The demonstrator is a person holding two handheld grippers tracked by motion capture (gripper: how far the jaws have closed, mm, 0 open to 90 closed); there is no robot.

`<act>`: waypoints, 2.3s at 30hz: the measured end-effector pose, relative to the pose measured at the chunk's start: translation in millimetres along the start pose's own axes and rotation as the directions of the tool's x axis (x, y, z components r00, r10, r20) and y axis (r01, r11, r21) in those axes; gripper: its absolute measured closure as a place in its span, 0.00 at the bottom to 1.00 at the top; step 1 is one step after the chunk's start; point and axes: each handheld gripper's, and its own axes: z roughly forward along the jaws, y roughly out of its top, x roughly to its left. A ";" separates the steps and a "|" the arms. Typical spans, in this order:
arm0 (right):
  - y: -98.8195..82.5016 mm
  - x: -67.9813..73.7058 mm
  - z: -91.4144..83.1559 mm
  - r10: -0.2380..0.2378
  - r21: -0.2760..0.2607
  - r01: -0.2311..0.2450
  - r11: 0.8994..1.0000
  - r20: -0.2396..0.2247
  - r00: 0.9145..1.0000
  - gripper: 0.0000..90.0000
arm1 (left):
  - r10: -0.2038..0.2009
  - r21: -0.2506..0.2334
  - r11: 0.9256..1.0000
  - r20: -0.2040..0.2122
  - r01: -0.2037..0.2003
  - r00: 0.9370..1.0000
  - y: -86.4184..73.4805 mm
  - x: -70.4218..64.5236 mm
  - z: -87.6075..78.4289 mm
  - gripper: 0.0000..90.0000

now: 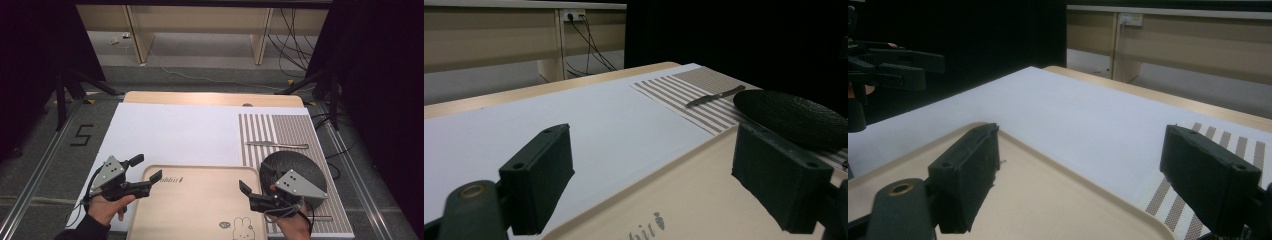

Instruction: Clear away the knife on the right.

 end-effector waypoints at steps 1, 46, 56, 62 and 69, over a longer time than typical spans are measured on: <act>0.0 0.0 0.1 0.001 0.000 -0.001 1.000 -0.001 1.000 0.19 | 0.000 0.000 1.000 0.000 0.000 1.000 -0.1 0.0 0.0 0.18; 21.9 -80.9 -20.4 0.036 0.065 -0.046 0.997 0.137 0.990 0.19 | 0.012 0.005 1.000 -0.013 -0.012 1.000 -0.2 1.0 -0.2 0.18; 31.6 -113.6 -11.3 0.003 0.152 -0.029 0.988 0.168 0.986 0.20 | 0.013 0.008 1.000 -0.015 -0.013 1.000 -0.6 1.3 0.0 0.18; 35.7 -131.7 1.6 -0.019 0.242 -0.022 0.970 0.167 0.986 0.21 | 0.011 0.007 1.000 -0.015 -0.011 1.000 -0.7 1.5 0.3 0.18; 34.8 -150.7 20.3 -0.039 0.360 -0.019 0.933 0.153 0.988 0.22 | 0.012 0.007 1.000 -0.016 -0.012 1.000 -0.7 2.1 0.0 0.18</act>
